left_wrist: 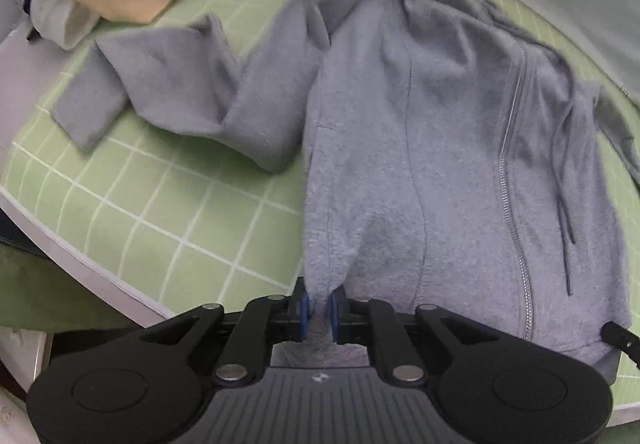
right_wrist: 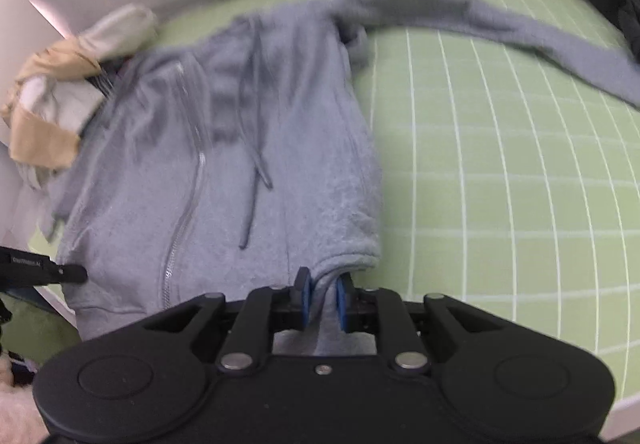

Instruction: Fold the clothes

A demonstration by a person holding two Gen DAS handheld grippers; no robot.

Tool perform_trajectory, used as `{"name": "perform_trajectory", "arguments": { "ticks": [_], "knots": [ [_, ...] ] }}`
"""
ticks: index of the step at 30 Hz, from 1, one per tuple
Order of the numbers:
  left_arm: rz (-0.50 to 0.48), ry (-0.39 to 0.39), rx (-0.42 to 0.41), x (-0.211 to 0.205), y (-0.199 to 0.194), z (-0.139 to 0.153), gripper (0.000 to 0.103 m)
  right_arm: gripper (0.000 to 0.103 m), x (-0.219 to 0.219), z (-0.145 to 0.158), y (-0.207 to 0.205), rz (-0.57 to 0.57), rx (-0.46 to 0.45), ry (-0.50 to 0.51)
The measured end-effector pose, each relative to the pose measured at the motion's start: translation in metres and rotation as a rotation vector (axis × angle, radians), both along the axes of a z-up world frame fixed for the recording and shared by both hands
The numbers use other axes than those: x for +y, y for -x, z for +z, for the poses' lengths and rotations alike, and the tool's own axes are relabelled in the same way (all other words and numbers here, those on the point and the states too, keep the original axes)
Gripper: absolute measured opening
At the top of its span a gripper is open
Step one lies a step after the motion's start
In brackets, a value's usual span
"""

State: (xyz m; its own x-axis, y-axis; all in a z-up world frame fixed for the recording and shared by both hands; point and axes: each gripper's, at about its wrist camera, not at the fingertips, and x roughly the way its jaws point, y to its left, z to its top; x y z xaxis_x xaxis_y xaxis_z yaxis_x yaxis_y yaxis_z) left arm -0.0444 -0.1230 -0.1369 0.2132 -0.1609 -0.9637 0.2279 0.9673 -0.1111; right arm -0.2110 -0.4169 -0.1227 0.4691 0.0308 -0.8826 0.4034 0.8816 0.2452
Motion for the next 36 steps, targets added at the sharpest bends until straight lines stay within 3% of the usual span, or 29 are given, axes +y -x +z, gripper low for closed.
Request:
{"name": "perform_trajectory", "arguments": {
  "ticks": [3,5,7,9,10,14,19,27,32,36],
  "knots": [
    [-0.016,0.041,-0.06,-0.002,-0.006,0.016,0.041,0.047,0.0,0.01,-0.003,-0.013,0.0,0.072],
    [-0.022,0.063,-0.104,-0.002,-0.01,0.027,0.064,0.058,0.0,0.016,-0.002,-0.025,-0.018,0.129],
    [-0.026,0.069,-0.153,-0.005,-0.017,0.038,0.074,0.081,-0.005,0.02,-0.007,-0.039,-0.037,0.161],
    [-0.027,0.072,-0.189,-0.009,-0.025,0.045,0.08,0.094,-0.013,0.023,-0.018,-0.049,-0.056,0.18],
    [-0.028,0.074,-0.196,-0.012,-0.031,0.045,0.082,0.096,-0.015,0.024,-0.025,-0.051,-0.063,0.194],
    [-0.032,0.064,-0.203,-0.024,-0.055,0.042,0.085,0.098,-0.024,0.029,-0.063,-0.029,-0.093,0.274],
    [-0.054,0.019,-0.19,-0.04,-0.091,0.03,0.088,0.101,-0.031,0.039,-0.139,0.053,-0.142,0.377],
    [-0.048,-0.05,-0.112,-0.062,-0.152,-0.009,0.089,0.101,-0.046,0.013,-0.289,0.277,-0.137,0.384],
    [-0.03,-0.089,-0.09,-0.073,-0.174,-0.027,0.094,0.09,-0.046,-0.019,-0.342,0.484,-0.05,0.333],
    [-0.012,-0.102,-0.086,-0.074,-0.184,-0.034,0.099,0.067,-0.05,-0.037,-0.355,0.55,-0.014,0.264]
  ]
}}
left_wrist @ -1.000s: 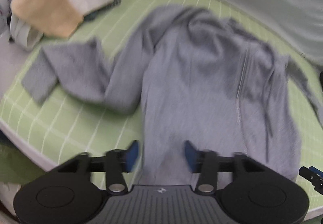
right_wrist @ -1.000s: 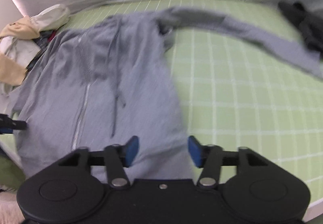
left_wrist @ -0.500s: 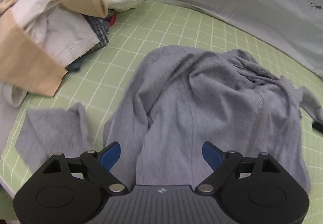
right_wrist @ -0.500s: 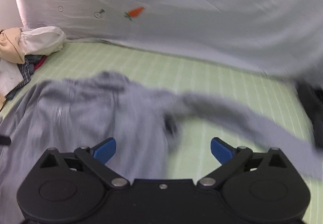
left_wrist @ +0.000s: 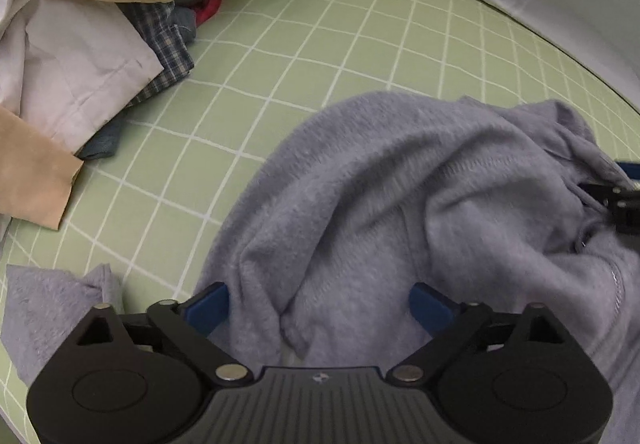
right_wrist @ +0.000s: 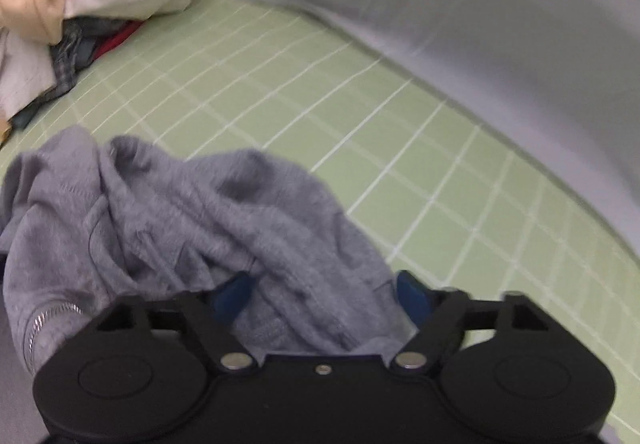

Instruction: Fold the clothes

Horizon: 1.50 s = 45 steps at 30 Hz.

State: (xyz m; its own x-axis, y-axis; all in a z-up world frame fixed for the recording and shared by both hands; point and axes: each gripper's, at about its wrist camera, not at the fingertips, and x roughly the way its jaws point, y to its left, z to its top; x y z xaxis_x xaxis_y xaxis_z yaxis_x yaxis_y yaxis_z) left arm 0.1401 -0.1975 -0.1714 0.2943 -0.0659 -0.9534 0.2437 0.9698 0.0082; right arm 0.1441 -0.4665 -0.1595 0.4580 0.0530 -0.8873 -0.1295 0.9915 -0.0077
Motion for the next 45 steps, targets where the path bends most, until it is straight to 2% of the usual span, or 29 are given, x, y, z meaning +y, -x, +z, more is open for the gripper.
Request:
{"name": "perform_trajectory", "arguments": {
  "ticks": [1,2,4,7,10,12,15,16,17,18,19,21,22,23,24,25,27,31,36,40,45],
  "knots": [
    [0.001,-0.008,-0.002,0.0,-0.001,-0.001,0.099,0.036,-0.004,0.002,0.0,-0.011,-0.023,-0.009],
    [0.004,-0.013,-0.004,-0.001,-0.001,-0.001,0.1,0.022,-0.008,0.004,-0.002,-0.018,-0.038,-0.021],
    [0.014,-0.023,-0.007,-0.002,-0.001,-0.002,0.1,0.014,-0.018,0.01,-0.011,-0.03,-0.046,-0.044],
    [0.023,-0.036,-0.016,-0.005,0.002,-0.002,0.1,0.01,-0.032,0.025,-0.034,-0.048,-0.144,0.058],
    [0.026,-0.035,-0.025,-0.005,0.003,-0.002,0.101,0.009,-0.052,0.061,-0.057,-0.136,-0.316,0.149],
    [0.024,-0.033,-0.03,-0.006,0.003,-0.003,0.101,0.009,-0.064,0.098,-0.063,-0.212,-0.468,0.164],
    [0.02,-0.04,-0.041,-0.011,0.002,-0.003,0.103,0.009,-0.069,0.143,-0.057,-0.252,-0.657,0.168],
    [0.026,-0.039,-0.043,-0.011,0.002,-0.003,0.103,0.011,-0.07,0.148,-0.056,-0.258,-0.655,0.144],
    [0.031,-0.036,-0.043,-0.009,0.002,-0.003,0.103,0.013,-0.07,0.144,-0.057,-0.258,-0.614,0.126],
    [0.038,-0.039,-0.043,-0.009,0.002,-0.003,0.103,0.025,-0.069,0.139,-0.059,-0.256,-0.57,0.116],
    [0.045,-0.044,-0.044,-0.009,0.001,-0.002,0.103,0.048,-0.067,0.127,-0.057,-0.249,-0.519,0.132],
    [0.043,-0.055,-0.043,-0.01,0.003,-0.001,0.103,0.061,-0.063,0.099,-0.043,-0.246,-0.421,0.177],
    [0.042,-0.055,-0.046,-0.01,0.004,0.001,0.103,0.069,-0.063,0.09,-0.027,-0.267,-0.403,0.177],
    [0.04,-0.052,-0.05,-0.01,0.007,0.004,0.103,0.078,-0.065,0.081,-0.01,-0.295,-0.386,0.169],
    [0.038,-0.047,-0.051,-0.011,0.009,0.006,0.103,0.094,-0.07,0.076,0.013,-0.343,-0.372,0.143],
    [0.029,-0.044,-0.051,-0.013,0.012,0.007,0.103,0.098,-0.076,0.07,0.036,-0.39,-0.359,0.116],
    [-0.002,-0.051,-0.054,-0.02,0.02,0.01,0.103,0.098,-0.086,0.058,0.087,-0.508,-0.323,0.081],
    [-0.108,-0.076,-0.065,-0.044,0.037,0.014,0.103,0.098,-0.111,0.035,0.186,-0.743,-0.23,0.082],
    [-0.249,-0.077,-0.065,-0.083,0.07,0.016,0.103,0.098,-0.134,0.017,0.277,-0.93,-0.156,0.136],
    [-0.327,-0.143,-0.076,-0.114,0.095,0.006,0.103,0.098,-0.172,0.012,0.315,-1.088,-0.206,0.053],
    [-0.333,-0.142,-0.004,-0.132,0.115,-0.004,0.103,0.097,-0.223,-0.003,0.338,-1.262,-0.253,-0.014]
  ]
}}
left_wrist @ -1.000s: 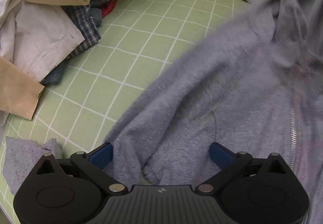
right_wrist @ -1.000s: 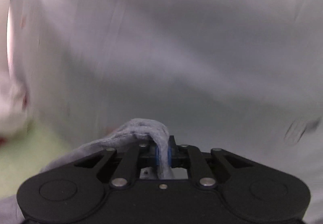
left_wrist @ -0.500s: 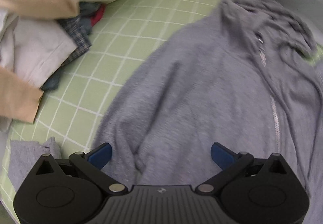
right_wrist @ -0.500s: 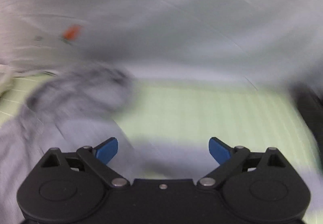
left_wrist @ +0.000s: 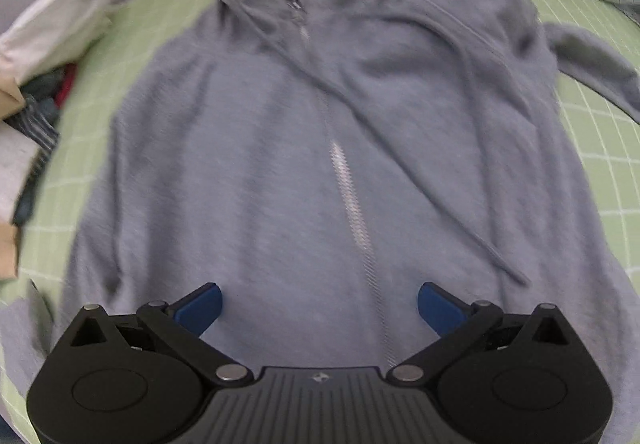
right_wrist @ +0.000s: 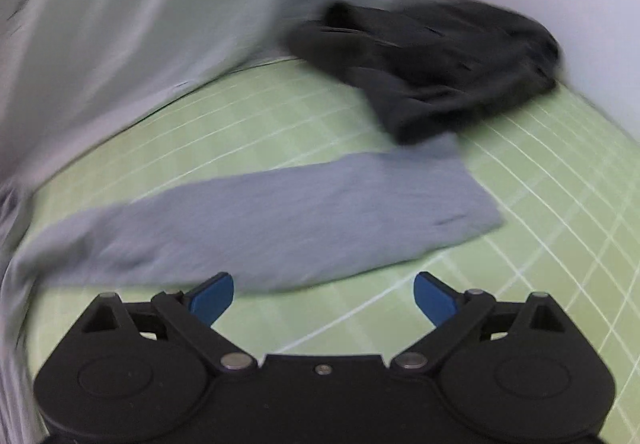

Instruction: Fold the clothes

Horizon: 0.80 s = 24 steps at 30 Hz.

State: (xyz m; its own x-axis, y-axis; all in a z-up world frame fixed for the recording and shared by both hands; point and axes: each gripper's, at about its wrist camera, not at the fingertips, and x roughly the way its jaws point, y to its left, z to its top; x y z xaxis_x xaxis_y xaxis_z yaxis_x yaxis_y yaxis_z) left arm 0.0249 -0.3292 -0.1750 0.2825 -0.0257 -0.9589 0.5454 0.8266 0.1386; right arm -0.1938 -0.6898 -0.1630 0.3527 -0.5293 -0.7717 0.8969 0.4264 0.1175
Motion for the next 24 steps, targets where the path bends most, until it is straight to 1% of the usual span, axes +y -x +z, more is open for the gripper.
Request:
{"name": "perform_trajectory", "arguments": {
  "ticks": [3,4,6,8,9,10,11,12,13,15,16,19,22,24],
  "knots": [
    [0.031,-0.014,-0.012,-0.003,0.005,-0.001,0.103,0.095,-0.028,-0.01,0.009,-0.092,-0.032,-0.028],
    [0.044,-0.016,-0.007,-0.003,0.004,-0.001,0.103,0.093,-0.036,-0.012,0.013,-0.109,-0.043,-0.034],
    [0.078,-0.01,0.014,-0.003,0.0,-0.002,0.103,0.093,-0.045,-0.014,0.02,-0.123,-0.083,-0.024],
    [0.105,-0.004,0.033,-0.001,-0.002,-0.003,0.103,0.09,-0.052,-0.015,0.019,-0.123,-0.096,-0.012],
    [0.117,-0.002,0.042,-0.001,-0.003,-0.004,0.103,0.083,-0.055,-0.015,0.019,-0.123,-0.103,-0.007],
    [0.12,-0.002,0.044,-0.001,-0.003,-0.004,0.103,0.068,-0.058,-0.016,0.019,-0.125,-0.106,0.001],
    [0.12,-0.003,0.043,-0.001,-0.003,-0.004,0.103,0.057,-0.059,-0.016,0.019,-0.13,-0.098,0.012],
    [0.115,-0.007,0.038,-0.002,-0.002,-0.004,0.103,0.034,-0.06,-0.016,0.02,-0.136,-0.091,0.024],
    [0.108,-0.013,0.031,-0.003,0.0,-0.004,0.103,0.017,-0.06,-0.017,0.022,-0.141,-0.09,0.032],
    [0.089,-0.04,0.01,-0.008,0.003,-0.003,0.103,0.013,-0.061,-0.019,0.032,-0.15,-0.128,0.035],
    [0.076,-0.059,-0.005,-0.012,0.006,-0.003,0.103,0.012,-0.06,-0.019,0.039,-0.164,-0.13,0.045],
    [0.001,-0.111,-0.052,-0.027,0.018,-0.002,0.103,0.012,-0.061,-0.013,0.068,-0.226,-0.074,0.121],
    [-0.072,-0.122,-0.073,-0.038,0.031,-0.002,0.103,0.011,-0.071,-0.004,0.114,-0.319,-0.04,0.174],
    [-0.094,-0.11,-0.066,-0.041,0.036,-0.003,0.103,0.011,-0.081,-0.004,0.142,-0.359,-0.002,0.182]
  ]
}}
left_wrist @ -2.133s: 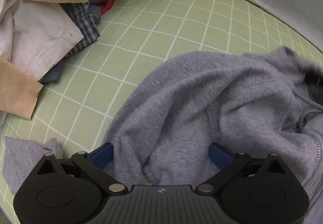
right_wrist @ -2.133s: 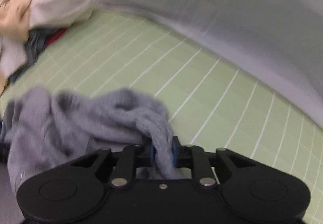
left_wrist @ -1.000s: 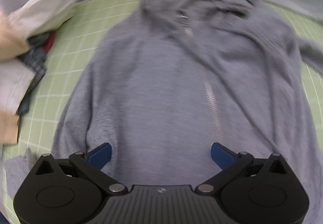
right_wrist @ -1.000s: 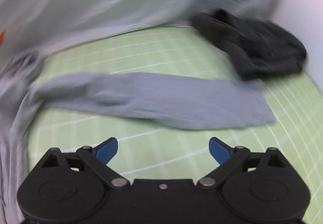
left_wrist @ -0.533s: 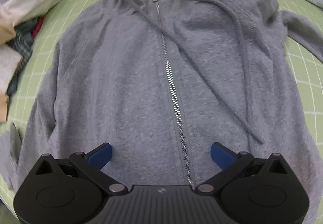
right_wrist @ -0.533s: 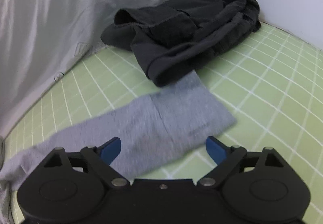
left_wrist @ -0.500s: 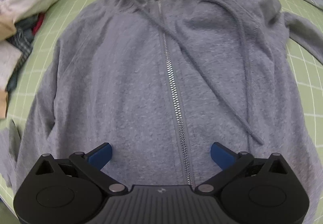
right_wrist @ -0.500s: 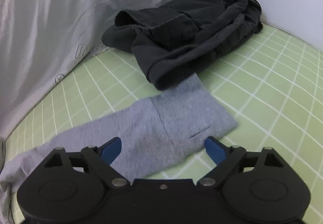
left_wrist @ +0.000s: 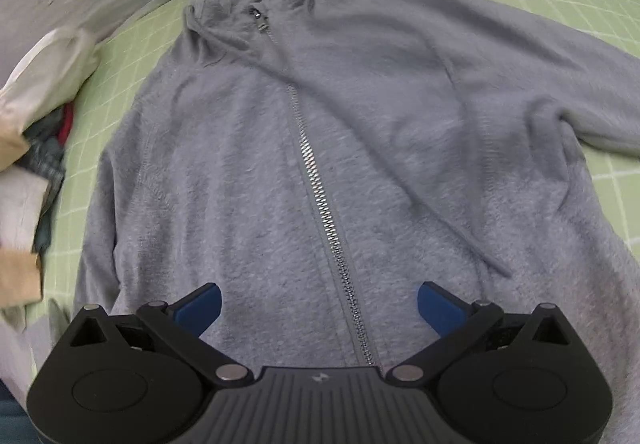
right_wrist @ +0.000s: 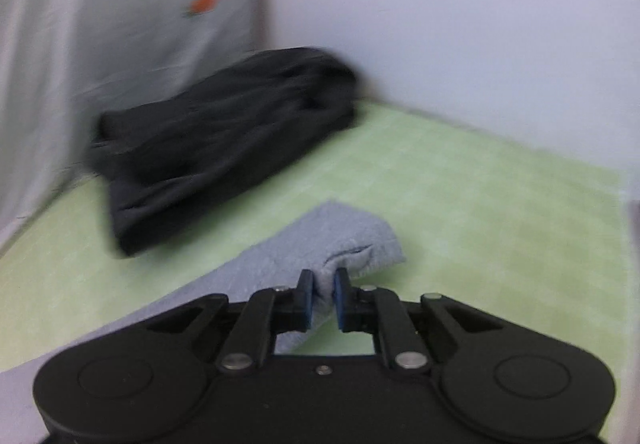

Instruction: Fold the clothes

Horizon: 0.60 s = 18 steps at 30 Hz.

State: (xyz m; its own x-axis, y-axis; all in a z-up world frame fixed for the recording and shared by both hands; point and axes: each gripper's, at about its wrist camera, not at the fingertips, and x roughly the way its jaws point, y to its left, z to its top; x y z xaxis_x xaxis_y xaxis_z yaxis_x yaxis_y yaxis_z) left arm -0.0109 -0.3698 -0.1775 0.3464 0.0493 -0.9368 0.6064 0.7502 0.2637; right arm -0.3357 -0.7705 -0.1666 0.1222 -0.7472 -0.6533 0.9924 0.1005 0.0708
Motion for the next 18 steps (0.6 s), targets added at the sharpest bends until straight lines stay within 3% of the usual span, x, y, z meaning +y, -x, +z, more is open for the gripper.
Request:
{"name": "perform_trajectory", "arguments": {
  "ticks": [4,10,14,18],
  "knots": [
    [0.006,0.012,0.03,-0.002,0.001,-0.002,0.103,0.011,-0.005,-0.008,0.037,-0.033,0.026,-0.037],
    [0.044,0.031,0.066,0.001,-0.009,-0.001,0.103,0.009,-0.008,-0.014,0.052,-0.042,0.046,-0.028],
    [-0.005,0.065,0.087,-0.011,0.006,-0.003,0.103,0.008,-0.022,-0.016,0.062,-0.054,0.051,-0.015],
    [-0.08,0.084,0.079,-0.027,0.021,-0.004,0.103,0.007,-0.038,-0.018,0.07,-0.044,0.123,0.002]
  ]
}}
